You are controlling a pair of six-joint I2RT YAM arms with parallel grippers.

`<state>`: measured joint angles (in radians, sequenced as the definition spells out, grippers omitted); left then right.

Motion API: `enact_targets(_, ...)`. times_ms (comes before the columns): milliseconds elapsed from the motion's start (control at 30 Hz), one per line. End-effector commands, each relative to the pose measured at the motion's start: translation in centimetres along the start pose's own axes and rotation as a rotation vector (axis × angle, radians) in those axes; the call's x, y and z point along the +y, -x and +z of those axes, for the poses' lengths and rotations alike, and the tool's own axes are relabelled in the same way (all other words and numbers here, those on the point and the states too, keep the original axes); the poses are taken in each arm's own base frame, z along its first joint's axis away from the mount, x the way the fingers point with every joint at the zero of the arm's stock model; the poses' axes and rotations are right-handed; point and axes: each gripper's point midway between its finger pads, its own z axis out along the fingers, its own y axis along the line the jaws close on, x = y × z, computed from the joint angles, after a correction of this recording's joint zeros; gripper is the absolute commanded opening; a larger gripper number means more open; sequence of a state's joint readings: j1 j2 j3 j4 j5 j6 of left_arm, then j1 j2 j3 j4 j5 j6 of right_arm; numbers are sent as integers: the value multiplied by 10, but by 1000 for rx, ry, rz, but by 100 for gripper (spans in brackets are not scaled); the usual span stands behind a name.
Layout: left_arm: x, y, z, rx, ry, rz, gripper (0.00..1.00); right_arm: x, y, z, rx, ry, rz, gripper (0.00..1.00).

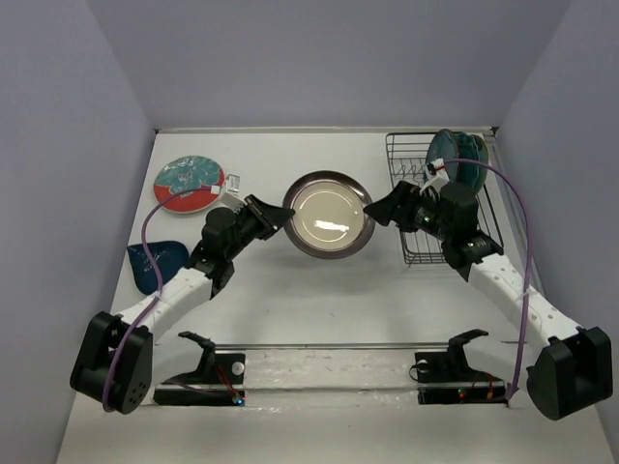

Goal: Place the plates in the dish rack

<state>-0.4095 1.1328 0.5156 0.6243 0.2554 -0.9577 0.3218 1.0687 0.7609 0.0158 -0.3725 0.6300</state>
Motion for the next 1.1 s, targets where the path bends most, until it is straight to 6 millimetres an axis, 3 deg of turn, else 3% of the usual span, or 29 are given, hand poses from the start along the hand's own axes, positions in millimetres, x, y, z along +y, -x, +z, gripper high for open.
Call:
enact_targets(0, -89, 34, -23, -115, -295, 24, 6, 19, 15, 5, -35, 70, -1, 96)
enact_targets(200, -107, 25, -33, -78, -369, 40, 6, 7, 0, 12, -3, 58, 26, 96)
enact_targets(400, -117, 10, -34, -10, -429, 67, 6, 27, -14, 15, 68, 194, 44, 87)
enact_targets(433, -118, 8, -35, -3, -435, 77, 6, 35, -15, 14, 79, 242, 36, 83)
enact_targets(500, -120, 7, -36, 3, -441, 92, 6, 43, -16, 13, 83, 294, 53, 60)
enact_targets(567, -121, 7, -37, 5, -441, 103, 10, 47, -17, 11, 89, 320, 69, 24)
enact_targets(600, -120, 7, -37, 6, -428, 121, 19, 48, -17, 11, 85, 325, 77, 7)
enact_targets(633, -118, 7, -38, 13, -407, 129, 43, 50, -13, 9, 69, 326, 75, 7)
enact_targets(667, -121, 9, -39, 10, -400, 143, 54, 52, -10, 9, 58, 327, 71, 7)
enact_targets(700, -124, 16, -43, -18, -392, 183, 72, 53, -3, 8, 32, 315, 67, 7)
enact_targets(733, -116, 13, -42, 3, -342, 190, 79, 53, 1, 8, 14, 305, 61, 7)
enact_targets(767, -122, 18, -45, -8, -339, 236, 92, 56, 10, 8, -5, 290, 38, 7)
enact_targets(800, -127, 23, -51, -26, -338, 267, 98, 55, 21, 9, -42, 262, 28, 7)
enact_targets(867, -131, 29, -58, -36, -313, 321, 99, 58, 36, 8, -79, 235, -5, 7)
enact_targets(933, -131, 41, -68, -61, -235, 376, 99, 59, 69, 2, -151, 184, -57, 7)
enact_targets(1000, -122, 51, -77, -85, -144, 473, 99, 44, 99, -5, -227, 84, -94, 7)
enact_targets(1033, -123, 57, -87, -109, -130, 504, 99, 49, 129, -13, -307, 42, -131, 7)
enact_targets(1067, -115, 57, -92, -102, -90, 553, 99, 47, 144, -17, -347, -10, -163, 7)
